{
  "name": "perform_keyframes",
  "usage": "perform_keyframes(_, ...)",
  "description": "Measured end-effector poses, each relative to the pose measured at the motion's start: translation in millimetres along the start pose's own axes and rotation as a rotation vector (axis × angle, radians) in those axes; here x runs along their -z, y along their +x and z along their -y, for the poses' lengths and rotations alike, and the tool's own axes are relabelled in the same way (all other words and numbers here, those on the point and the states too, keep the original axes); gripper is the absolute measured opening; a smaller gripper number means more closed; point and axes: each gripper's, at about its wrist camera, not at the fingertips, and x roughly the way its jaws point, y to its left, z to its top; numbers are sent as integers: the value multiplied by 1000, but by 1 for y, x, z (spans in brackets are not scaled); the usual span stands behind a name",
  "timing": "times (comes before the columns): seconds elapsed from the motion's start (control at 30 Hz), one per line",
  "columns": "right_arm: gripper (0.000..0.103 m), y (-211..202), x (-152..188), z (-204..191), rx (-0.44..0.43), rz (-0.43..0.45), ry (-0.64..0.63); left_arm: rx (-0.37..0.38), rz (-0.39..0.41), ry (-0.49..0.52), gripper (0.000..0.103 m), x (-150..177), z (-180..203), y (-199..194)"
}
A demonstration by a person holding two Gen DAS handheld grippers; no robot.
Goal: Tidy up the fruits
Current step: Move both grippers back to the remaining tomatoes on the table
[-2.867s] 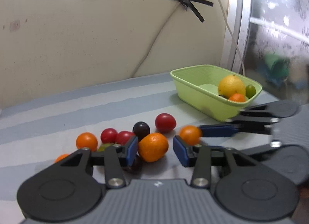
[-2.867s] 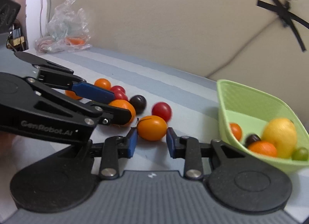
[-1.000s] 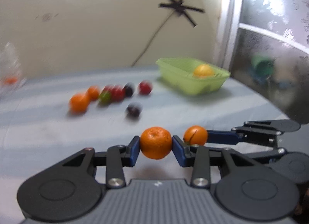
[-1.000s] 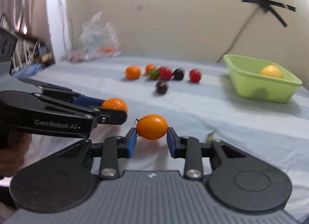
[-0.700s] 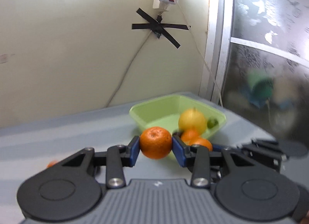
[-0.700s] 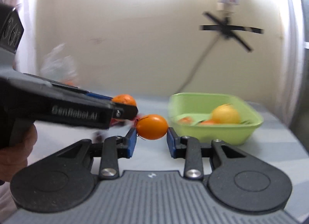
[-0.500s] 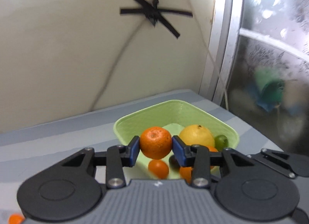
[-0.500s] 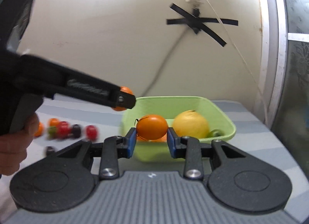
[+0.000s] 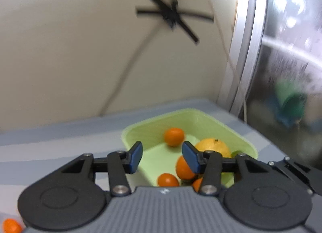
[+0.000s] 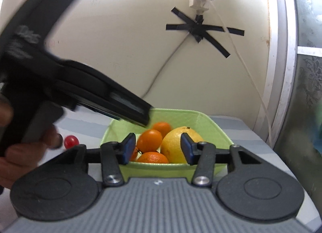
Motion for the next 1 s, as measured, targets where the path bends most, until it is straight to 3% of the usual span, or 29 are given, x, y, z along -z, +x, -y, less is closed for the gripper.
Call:
perform_keyframes(0.1, 52, -13, -3, 2, -15, 23, 48, -15, 76, -34, 45, 16, -25, -51)
perform_keyframes(0.2, 50, -28, -3, -2, -71, 26, 100, -100, 109, -60, 45, 40, -60, -93)
perform_keyframes(0.3, 44, -37, -1, -16, -150, -4, 115, -227, 93, -83, 43, 69, -96, -122)
perform_keyframes(0.4, 44, -35, 5, -39, -227, -60, 96, -272, 37, -127, 43, 93, -123, -133)
perform_keyframes(0.57, 43, -18, 11, -80, -309, -158, 41, -252, 12, -107, 42, 114, -127, -136)
perform_keyframes(0.67, 43, -8, 6, -92, -324, -174, 34, -189, 4, -104, 42, 116, -120, -132)
perform_keyframes(0.87, 40, 27, -12, -96, -277, -182, 22, -97, -1, 9, 43, 119, -82, -117)
perform_keyframes(1.0, 40, 51, -14, -96, -250, -222, -29, -112, -21, 64, 43, 118, -67, -100)
